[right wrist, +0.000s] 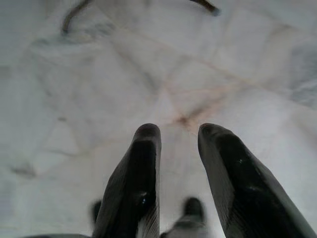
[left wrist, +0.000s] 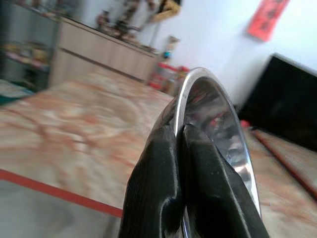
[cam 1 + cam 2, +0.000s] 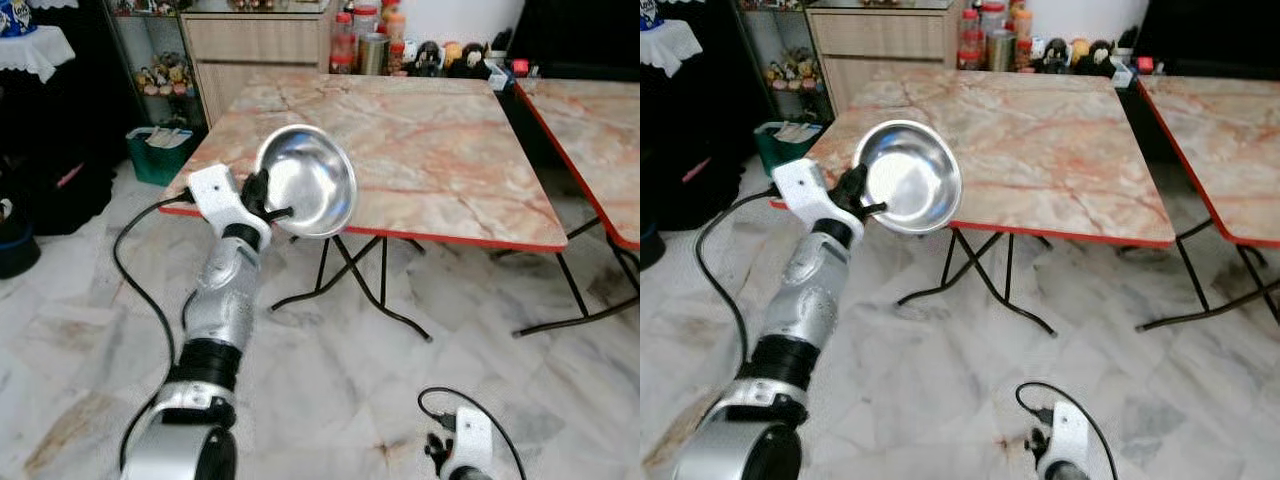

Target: Setting the table

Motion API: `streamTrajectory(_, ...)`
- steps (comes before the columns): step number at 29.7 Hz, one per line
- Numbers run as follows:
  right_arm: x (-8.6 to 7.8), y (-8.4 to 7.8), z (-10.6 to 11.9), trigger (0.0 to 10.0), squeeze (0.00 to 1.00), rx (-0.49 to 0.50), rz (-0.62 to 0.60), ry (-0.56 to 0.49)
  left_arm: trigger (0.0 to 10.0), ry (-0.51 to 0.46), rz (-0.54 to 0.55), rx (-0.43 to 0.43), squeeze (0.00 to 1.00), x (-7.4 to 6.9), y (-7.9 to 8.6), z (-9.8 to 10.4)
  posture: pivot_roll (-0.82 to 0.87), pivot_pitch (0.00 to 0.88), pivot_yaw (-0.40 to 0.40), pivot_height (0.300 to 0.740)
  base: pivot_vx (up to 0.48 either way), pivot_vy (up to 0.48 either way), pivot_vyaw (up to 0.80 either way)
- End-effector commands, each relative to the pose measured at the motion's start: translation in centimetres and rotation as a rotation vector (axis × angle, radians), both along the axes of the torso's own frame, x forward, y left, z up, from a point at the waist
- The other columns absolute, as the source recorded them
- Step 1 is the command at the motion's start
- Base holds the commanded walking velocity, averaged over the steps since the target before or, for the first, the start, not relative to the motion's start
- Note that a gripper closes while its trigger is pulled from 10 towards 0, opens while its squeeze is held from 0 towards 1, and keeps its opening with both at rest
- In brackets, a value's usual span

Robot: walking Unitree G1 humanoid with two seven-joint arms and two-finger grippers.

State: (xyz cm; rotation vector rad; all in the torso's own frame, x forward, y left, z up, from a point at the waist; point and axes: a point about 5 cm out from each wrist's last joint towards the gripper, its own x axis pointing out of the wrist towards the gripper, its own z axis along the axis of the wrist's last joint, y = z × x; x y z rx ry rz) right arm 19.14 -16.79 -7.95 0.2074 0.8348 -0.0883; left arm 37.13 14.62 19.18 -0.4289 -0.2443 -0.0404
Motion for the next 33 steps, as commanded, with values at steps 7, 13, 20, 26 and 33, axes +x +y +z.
streamTrajectory(7, -0.44, -0.91, -0.16, 10.0, 0.0, -0.018, -0.012, 0.016, 10.0, -0.026, -0.054, 0.001, 0.0, 0.2, -1.74, 0.94, -0.03, 0.0, 0.01, 0.736, 0.322, 0.0, -0.07)
streamTrajectory(13, -0.17, -1.16, 0.02, 10.0, 0.0, -0.027, -0.023, 0.003, 10.0, -0.03, -0.049, -0.001, 0.0, 0.36, -1.61, 1.17, -0.02, 0.0, 0.002, 0.736, 0.322, 0.0, -0.08)
streamTrajectory(20, -0.41, -1.32, -0.11, 10.0, 0.0, -0.025, -0.03, 0.018, 10.0, -0.025, -0.029, -0.007, 0.0, 0.32, -1.15, 1.04, -0.03, 0.0, -0.002, 0.736, 0.322, 0.0, 0.0)
streamTrajectory(26, -0.18, -1.36, 0.03, 10.0, 0.0, -0.028, -0.036, 0.004, 10.0, -0.023, -0.028, -0.007, 0.0, 0.39, -1.11, 1.08, -0.03, 0.0, 0.0, 0.736, 0.323, 0.0, -0.4)
streamTrajectory(33, -0.26, -1.41, -0.01, 10.0, 0.0, -0.029, -0.036, 0.007, 10.0, -0.022, -0.032, -0.007, 0.0, 0.37, -1.23, 1.02, -0.03, 0.0, 0.0, 0.736, 0.325, 0.0, 0.0)
